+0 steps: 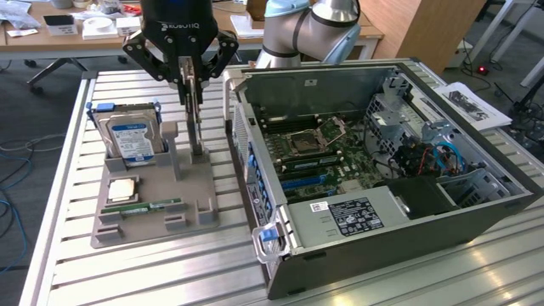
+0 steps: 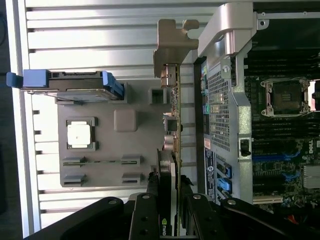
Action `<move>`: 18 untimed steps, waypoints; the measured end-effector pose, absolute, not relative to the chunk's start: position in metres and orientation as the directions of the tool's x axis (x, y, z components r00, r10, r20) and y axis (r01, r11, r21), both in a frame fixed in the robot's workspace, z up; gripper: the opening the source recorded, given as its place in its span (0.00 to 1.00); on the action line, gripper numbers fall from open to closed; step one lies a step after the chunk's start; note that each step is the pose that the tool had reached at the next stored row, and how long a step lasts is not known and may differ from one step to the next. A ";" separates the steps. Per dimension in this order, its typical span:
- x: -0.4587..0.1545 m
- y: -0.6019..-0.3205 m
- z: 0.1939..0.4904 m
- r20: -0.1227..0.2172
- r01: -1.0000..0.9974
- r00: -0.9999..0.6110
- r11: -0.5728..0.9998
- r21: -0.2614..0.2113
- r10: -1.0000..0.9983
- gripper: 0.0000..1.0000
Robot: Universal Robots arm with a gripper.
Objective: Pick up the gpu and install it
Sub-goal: 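Pick up the gpu and move the gpu toward the slot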
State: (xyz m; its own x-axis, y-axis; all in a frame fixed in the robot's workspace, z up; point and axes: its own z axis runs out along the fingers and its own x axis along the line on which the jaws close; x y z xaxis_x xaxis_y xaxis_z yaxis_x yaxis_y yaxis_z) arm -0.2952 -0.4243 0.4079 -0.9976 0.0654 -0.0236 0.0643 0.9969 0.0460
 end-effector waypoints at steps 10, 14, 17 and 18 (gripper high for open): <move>-0.288 -0.424 0.408 -0.023 0.064 -0.998 0.997 0.047 0.066 0.27; -0.284 -0.424 0.408 -0.023 0.064 -0.998 0.997 0.049 0.066 0.27; -0.279 -0.424 0.408 -0.023 0.064 -0.998 0.997 0.050 0.066 0.27; -0.278 -0.424 0.408 -0.023 0.064 -0.998 0.997 0.050 0.066 0.27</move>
State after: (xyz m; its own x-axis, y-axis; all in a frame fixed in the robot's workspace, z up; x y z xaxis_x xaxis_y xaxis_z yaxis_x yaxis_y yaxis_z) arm -0.2780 -0.4237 0.4079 -0.9976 0.0656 -0.0233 0.0644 0.9967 0.0502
